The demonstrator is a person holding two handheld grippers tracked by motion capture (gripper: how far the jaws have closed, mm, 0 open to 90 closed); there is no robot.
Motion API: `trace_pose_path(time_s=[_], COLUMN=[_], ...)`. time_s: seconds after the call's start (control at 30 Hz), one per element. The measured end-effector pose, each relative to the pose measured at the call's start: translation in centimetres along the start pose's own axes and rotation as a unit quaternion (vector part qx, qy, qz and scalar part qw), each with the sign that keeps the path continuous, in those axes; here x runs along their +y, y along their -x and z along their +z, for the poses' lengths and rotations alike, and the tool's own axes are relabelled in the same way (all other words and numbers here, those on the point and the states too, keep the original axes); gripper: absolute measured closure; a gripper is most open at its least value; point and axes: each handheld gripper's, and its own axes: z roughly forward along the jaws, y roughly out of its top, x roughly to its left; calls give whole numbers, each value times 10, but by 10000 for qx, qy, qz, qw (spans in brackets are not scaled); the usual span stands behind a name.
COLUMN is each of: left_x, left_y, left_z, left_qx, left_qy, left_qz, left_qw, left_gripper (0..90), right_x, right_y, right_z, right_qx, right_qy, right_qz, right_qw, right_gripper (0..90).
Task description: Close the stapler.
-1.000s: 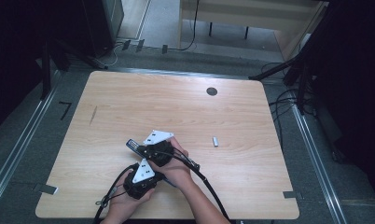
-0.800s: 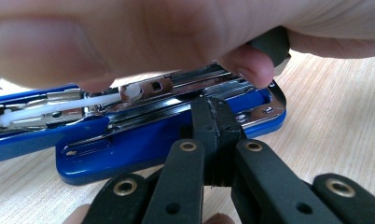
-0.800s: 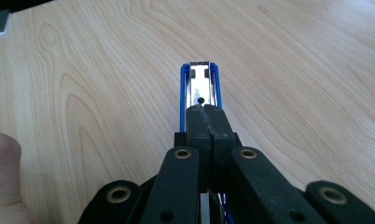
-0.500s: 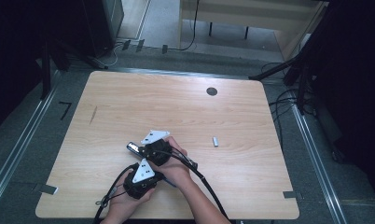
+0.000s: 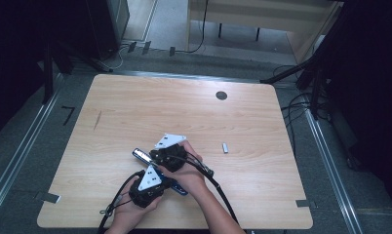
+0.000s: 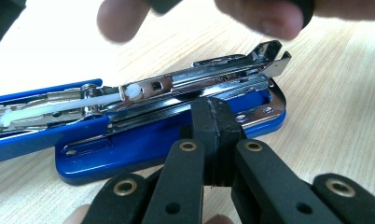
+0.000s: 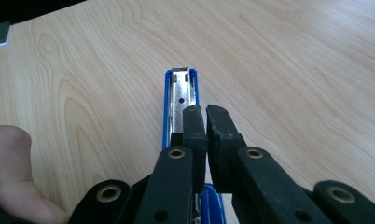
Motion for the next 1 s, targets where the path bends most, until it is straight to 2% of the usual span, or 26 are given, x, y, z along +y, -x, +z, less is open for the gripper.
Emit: trace_pose_path(time_s=[0.23,0.43,0.77,1.0], left_x=[0,0,0,0], left_y=[0,0,0,1], left_z=[0,0,0,0], left_qx=[-3,-7,-9,24], left_qy=[-1,-2,-2,-4], left_qz=[6,-1,18,41], left_qw=[10000,10000,10000,10000], left_gripper=[900,900,900,900], right_x=[-1,-2,-3,-7], right_y=[6,9,12,17], right_z=[-12,-16,-22,-30], right_qx=[-150,-206,-427,-560], right_qy=[140,116,91,57], right_qz=[44,132,139,213], right_qw=[9998,9996,9990,9982], right_gripper=[842,788,668,638])
